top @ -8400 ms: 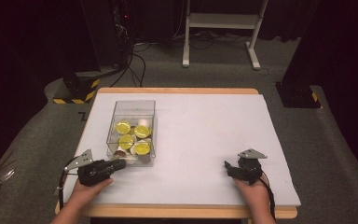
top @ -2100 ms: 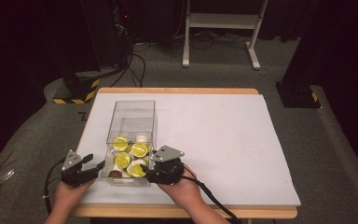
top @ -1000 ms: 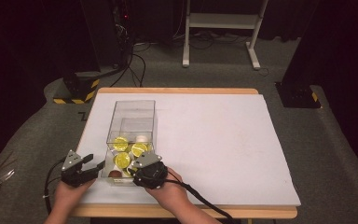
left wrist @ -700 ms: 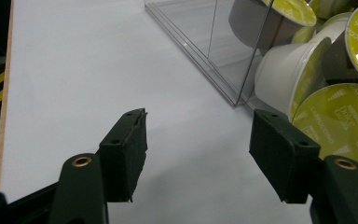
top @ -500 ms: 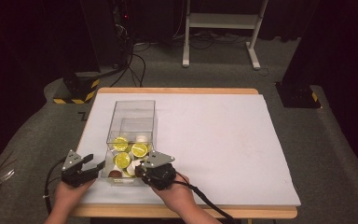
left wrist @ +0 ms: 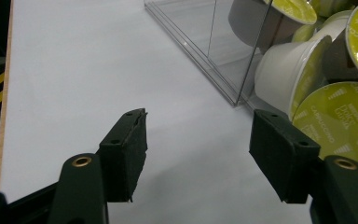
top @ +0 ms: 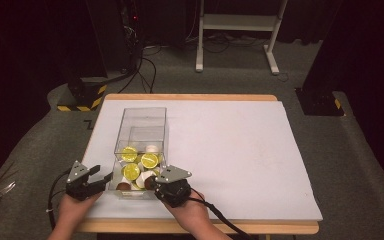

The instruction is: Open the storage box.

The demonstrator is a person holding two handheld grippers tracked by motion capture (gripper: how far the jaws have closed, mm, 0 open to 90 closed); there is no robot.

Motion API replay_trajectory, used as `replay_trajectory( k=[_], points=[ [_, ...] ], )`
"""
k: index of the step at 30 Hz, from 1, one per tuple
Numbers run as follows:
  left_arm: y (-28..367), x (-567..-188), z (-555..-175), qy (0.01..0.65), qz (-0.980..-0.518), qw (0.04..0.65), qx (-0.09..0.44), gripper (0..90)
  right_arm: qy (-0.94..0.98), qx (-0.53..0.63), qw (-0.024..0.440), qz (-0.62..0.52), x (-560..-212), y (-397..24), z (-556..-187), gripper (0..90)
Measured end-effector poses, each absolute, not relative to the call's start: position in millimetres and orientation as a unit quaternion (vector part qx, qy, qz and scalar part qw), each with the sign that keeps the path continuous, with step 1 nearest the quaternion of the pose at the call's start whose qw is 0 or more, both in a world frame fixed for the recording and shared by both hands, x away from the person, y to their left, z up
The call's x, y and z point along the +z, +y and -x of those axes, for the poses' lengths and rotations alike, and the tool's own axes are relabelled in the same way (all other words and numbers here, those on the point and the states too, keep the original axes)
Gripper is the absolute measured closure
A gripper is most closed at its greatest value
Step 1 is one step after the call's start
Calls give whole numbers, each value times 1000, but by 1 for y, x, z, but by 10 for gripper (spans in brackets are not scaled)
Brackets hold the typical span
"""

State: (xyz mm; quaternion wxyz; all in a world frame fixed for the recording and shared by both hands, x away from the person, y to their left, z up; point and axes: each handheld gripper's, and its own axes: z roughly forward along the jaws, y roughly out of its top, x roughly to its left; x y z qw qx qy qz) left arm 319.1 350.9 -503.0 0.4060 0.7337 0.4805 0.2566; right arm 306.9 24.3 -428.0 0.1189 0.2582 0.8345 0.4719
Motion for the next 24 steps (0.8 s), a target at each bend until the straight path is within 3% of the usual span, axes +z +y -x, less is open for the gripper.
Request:
replay_trajectory(
  k=[8, 24],
  points=[
    [351, -503, -319, 480, -734, 406, 256, 369, 828, 479, 119, -265, -426, 24, -307, 883],
    [350, -503, -319, 481, -734, 404, 257, 369, 829, 478, 135, -258, -420, 26, -305, 900]
  ],
)
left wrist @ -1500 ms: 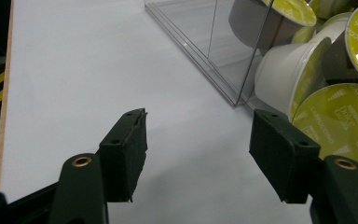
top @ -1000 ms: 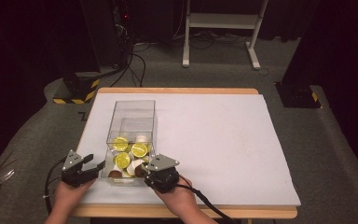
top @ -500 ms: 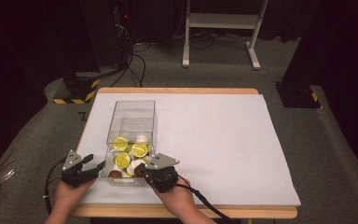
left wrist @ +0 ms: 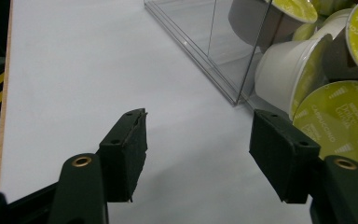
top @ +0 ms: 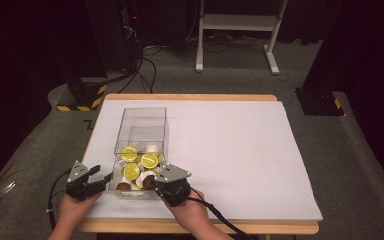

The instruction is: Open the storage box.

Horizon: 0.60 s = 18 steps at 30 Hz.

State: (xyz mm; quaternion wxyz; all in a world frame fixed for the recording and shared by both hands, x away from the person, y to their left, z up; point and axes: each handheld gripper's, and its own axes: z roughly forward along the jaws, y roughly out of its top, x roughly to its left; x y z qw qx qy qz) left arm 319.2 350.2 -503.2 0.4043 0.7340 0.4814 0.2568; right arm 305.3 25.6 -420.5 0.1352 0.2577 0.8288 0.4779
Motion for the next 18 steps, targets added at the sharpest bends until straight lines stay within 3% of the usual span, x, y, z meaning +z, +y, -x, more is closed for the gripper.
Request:
replay_trajectory(
  k=[18],
  points=[
    [351, -503, -319, 481, -734, 405, 256, 369, 814, 505, 138, -253, -413, 24, -316, 900]
  ],
)
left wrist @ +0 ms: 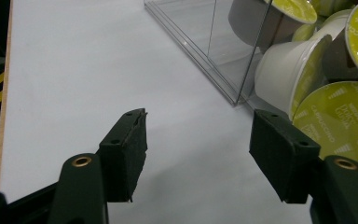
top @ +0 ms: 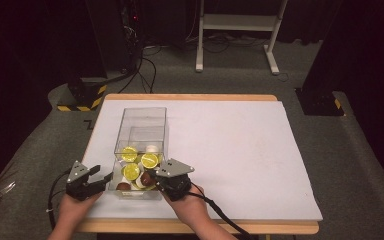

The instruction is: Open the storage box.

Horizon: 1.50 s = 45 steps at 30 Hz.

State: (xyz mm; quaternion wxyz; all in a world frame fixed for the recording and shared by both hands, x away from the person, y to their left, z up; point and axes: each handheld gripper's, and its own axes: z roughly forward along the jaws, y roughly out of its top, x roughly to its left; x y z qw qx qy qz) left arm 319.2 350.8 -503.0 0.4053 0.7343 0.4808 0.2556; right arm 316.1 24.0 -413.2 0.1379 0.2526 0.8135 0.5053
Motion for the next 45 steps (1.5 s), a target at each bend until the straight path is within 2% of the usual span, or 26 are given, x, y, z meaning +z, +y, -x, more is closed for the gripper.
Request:
replay_trajectory(
  k=[45],
  points=[
    [349, -503, -319, 479, -737, 402, 256, 368, 776, 553, 169, -252, -397, 16, -328, 900]
  ],
)
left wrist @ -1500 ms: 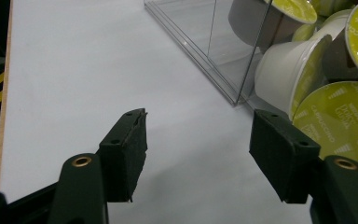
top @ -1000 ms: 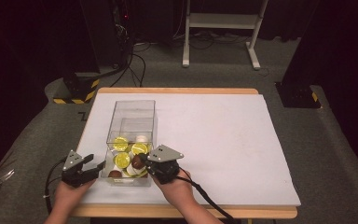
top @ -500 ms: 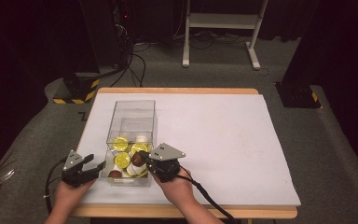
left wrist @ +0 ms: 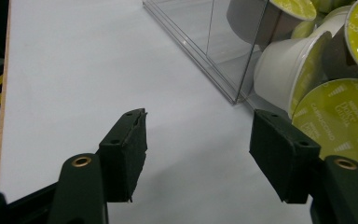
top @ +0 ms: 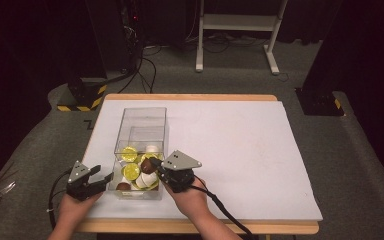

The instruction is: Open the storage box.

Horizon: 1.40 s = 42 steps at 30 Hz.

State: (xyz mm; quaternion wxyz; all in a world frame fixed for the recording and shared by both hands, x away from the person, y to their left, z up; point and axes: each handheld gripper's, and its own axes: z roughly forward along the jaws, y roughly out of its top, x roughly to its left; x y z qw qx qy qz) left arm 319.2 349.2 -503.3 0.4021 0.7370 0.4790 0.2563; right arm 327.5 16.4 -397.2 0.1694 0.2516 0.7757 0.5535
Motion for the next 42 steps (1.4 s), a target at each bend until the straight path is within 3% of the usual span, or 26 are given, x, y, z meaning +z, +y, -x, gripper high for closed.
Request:
replay_trajectory(
  k=[42],
  points=[
    [349, -503, -320, 477, -739, 403, 253, 368, 753, 565, 211, -263, -369, -5, -344, 900]
  ],
)
